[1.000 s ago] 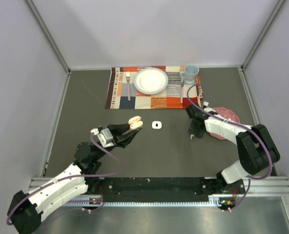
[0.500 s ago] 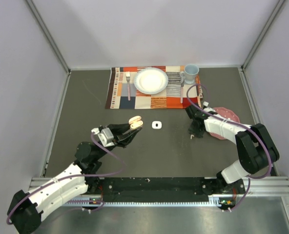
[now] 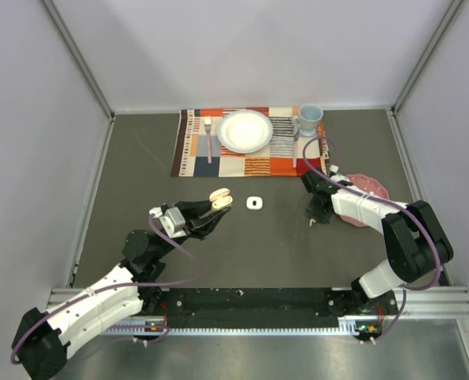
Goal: Insert the wireless bluetooth earbuds into the charging case
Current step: Pick up the left earbud from the center of the board, then insert the left earbud into the left side groove of the charging case, then close the charging case with the earbuds.
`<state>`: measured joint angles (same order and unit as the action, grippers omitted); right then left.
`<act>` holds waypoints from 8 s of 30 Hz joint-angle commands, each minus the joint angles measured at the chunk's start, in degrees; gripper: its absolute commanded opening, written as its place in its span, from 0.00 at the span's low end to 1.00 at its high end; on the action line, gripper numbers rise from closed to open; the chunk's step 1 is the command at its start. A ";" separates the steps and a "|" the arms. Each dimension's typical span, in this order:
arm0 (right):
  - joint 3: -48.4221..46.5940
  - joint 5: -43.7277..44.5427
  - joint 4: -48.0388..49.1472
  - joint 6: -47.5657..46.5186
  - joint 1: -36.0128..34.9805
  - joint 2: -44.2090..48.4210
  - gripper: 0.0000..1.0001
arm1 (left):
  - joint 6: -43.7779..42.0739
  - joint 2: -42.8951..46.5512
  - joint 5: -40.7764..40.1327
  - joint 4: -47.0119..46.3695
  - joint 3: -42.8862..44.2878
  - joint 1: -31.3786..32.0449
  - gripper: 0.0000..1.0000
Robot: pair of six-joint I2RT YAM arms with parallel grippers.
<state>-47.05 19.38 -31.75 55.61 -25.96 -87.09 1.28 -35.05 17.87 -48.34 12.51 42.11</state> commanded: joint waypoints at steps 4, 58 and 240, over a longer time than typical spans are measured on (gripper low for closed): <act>-1.12 0.40 2.48 0.55 0.47 0.69 0.22 | -0.75 -0.02 -0.82 -2.02 0.49 -0.01 0.00; 14.44 -5.92 42.63 -24.76 -15.35 46.57 0.00 | 0.83 -3.36 -2.14 -5.10 0.85 0.08 0.00; 5.91 9.27 86.69 -45.77 -49.72 22.83 0.51 | 0.39 -6.97 -1.08 -17.58 -2.93 0.08 0.00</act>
<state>-39.13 28.42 55.48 11.60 -75.33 -67.88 2.66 -43.22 17.04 -63.61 8.67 42.09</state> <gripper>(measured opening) 0.438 0.337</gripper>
